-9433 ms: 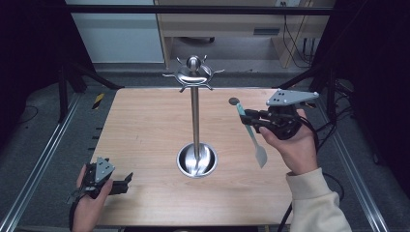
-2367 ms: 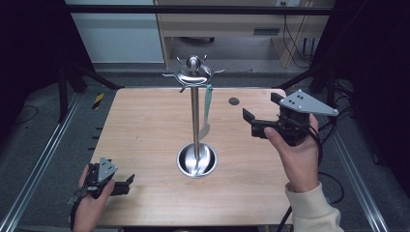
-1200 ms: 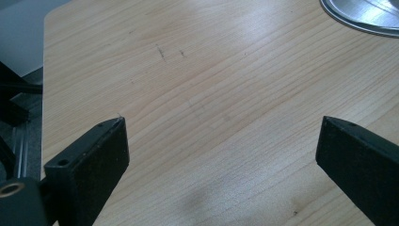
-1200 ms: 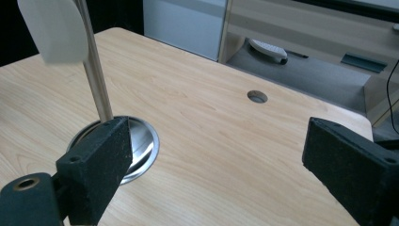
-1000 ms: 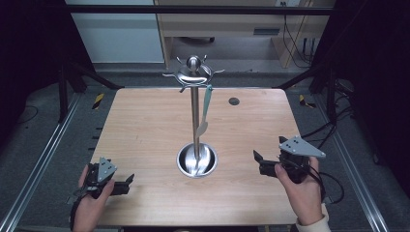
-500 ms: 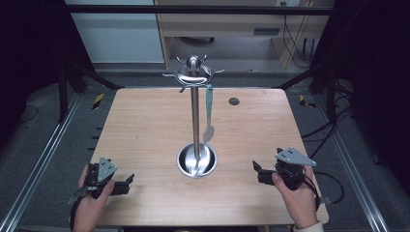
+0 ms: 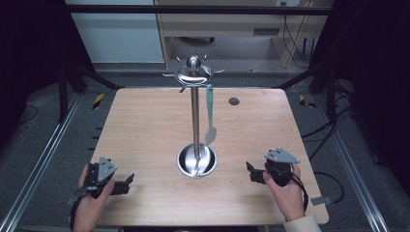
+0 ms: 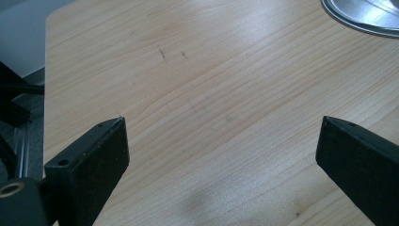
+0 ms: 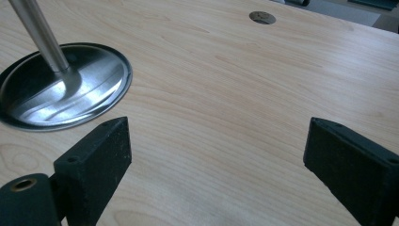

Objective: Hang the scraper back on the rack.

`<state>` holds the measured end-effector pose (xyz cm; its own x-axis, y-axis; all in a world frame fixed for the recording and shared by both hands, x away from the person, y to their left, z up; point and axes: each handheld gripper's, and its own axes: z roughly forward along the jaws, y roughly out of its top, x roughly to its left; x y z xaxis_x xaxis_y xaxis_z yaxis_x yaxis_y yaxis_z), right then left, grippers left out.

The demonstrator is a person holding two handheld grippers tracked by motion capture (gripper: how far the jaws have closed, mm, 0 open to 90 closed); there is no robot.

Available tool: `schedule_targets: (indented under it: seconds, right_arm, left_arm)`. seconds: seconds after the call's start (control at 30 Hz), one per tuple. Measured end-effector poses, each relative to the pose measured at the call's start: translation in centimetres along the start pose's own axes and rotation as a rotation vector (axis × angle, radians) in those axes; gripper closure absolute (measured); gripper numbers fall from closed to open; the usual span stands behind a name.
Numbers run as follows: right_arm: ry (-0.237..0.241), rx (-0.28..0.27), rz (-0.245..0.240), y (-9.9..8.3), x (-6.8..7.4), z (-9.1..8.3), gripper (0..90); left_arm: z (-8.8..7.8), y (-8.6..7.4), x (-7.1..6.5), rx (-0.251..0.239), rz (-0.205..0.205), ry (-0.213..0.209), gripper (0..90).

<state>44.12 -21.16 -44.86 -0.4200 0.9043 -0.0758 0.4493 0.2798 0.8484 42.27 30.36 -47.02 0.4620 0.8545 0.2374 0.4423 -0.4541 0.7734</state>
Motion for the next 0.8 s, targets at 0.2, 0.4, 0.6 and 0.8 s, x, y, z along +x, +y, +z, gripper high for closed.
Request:
schedule_targets:
  seconds: [0.2,0.4,0.6,0.8]
  right_arm:
    - [0.010,0.006,-0.006,0.9,0.4,1.3,9.0]
    - [0.017,-0.014,-0.001,1.3,0.7,2.6,9.4]
    - [-0.008,0.001,0.029,0.9,-0.2,4.3,10.3]
    - [0.004,0.022,0.025,0.0,-0.5,4.6,11.5]
  left_arm:
    - [0.0,0.0,0.1,-0.003,-0.004,-0.001,2.8]
    - [-0.1,0.0,0.0,-0.008,-0.011,0.001,2.9]
    - [0.1,0.0,0.1,-0.004,-0.007,0.000,2.9]
    - [0.1,0.0,0.1,-0.003,-0.007,0.001,2.8]
